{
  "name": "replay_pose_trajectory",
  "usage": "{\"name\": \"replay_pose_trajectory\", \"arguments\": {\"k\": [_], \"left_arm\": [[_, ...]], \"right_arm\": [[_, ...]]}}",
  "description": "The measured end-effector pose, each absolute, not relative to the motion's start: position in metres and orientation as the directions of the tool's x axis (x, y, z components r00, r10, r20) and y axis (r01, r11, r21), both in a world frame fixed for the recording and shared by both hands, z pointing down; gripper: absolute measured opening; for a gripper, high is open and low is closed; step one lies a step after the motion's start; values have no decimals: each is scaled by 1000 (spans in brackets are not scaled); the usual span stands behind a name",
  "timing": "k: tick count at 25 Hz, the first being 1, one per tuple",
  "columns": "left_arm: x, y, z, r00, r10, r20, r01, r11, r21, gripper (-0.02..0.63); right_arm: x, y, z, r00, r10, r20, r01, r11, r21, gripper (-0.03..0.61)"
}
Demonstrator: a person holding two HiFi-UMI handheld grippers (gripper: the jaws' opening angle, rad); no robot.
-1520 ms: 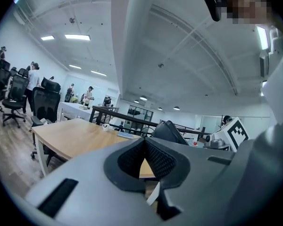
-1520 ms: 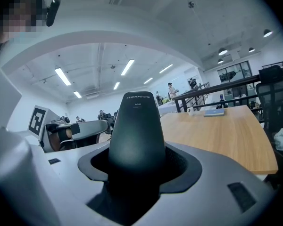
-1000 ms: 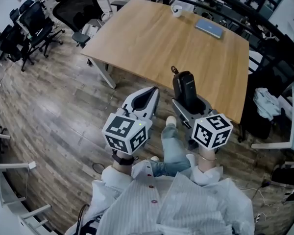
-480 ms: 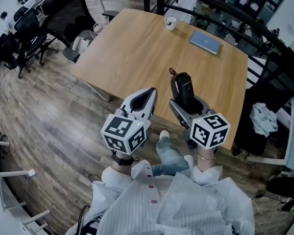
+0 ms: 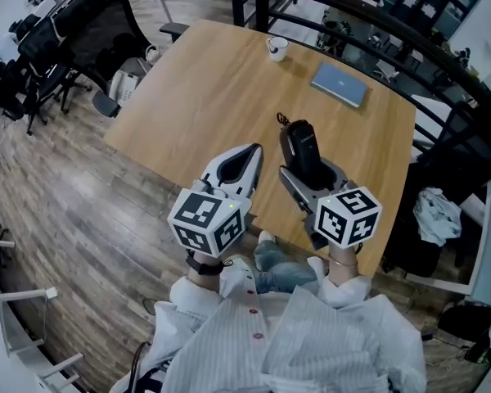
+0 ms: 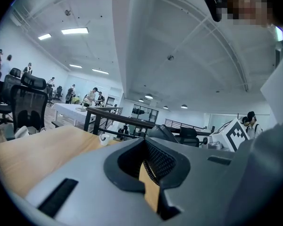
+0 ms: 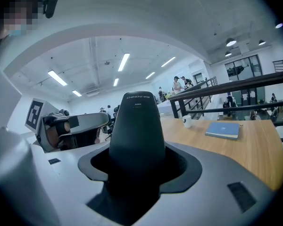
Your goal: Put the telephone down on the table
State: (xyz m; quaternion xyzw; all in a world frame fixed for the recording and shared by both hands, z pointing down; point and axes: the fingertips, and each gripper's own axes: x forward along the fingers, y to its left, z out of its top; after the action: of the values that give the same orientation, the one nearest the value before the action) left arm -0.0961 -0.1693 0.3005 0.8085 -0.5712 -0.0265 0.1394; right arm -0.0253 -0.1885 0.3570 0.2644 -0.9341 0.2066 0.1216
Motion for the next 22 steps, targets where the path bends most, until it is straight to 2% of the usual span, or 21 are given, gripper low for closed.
{"name": "replay_pose_trajectory", "arguments": {"k": [22], "left_arm": [[-110, -274, 293, 544, -829, 127, -829, -507, 238, 9]], "right_arm": [[-43, -279, 356, -725, -595, 347, -688, 641, -340, 288]]}}
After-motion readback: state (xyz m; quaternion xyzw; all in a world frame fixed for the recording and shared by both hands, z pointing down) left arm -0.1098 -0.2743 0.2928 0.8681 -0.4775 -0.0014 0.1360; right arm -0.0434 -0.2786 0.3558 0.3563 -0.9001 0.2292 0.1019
